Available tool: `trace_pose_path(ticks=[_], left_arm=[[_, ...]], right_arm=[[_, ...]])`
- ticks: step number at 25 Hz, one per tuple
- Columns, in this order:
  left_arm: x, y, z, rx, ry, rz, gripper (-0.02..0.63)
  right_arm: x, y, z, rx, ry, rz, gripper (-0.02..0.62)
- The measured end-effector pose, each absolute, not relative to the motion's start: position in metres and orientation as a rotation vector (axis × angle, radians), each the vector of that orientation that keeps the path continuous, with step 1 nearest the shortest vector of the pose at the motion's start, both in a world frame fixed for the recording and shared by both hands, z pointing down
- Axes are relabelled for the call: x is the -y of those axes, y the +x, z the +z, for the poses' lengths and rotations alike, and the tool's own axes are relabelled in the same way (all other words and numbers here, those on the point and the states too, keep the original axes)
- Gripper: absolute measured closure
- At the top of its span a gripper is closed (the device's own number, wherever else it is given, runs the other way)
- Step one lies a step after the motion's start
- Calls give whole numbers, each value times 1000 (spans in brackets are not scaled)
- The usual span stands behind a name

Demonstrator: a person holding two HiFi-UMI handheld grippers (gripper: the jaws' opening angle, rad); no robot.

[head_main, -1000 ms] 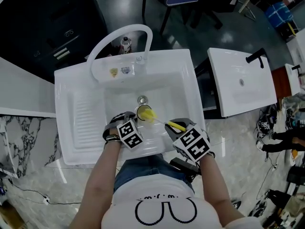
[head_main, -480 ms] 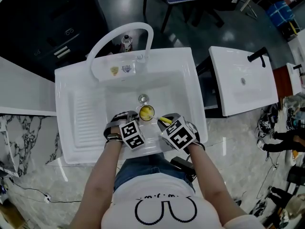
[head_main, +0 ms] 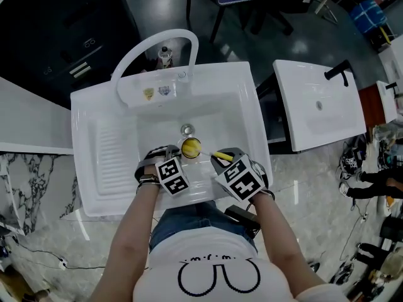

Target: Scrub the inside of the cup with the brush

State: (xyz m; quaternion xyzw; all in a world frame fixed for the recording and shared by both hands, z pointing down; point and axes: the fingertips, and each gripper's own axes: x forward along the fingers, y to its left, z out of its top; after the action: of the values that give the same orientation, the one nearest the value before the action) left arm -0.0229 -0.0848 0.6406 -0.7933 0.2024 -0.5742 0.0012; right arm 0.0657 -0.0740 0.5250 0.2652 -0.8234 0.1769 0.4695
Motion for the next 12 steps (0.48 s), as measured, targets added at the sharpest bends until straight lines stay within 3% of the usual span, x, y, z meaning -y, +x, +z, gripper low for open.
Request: trace_pose_path(ticks=[12], left_arm=[[85,-19,639,-615,-2475,-1795,540]], right_arm=[[87,67,531,2026,756,434,552]])
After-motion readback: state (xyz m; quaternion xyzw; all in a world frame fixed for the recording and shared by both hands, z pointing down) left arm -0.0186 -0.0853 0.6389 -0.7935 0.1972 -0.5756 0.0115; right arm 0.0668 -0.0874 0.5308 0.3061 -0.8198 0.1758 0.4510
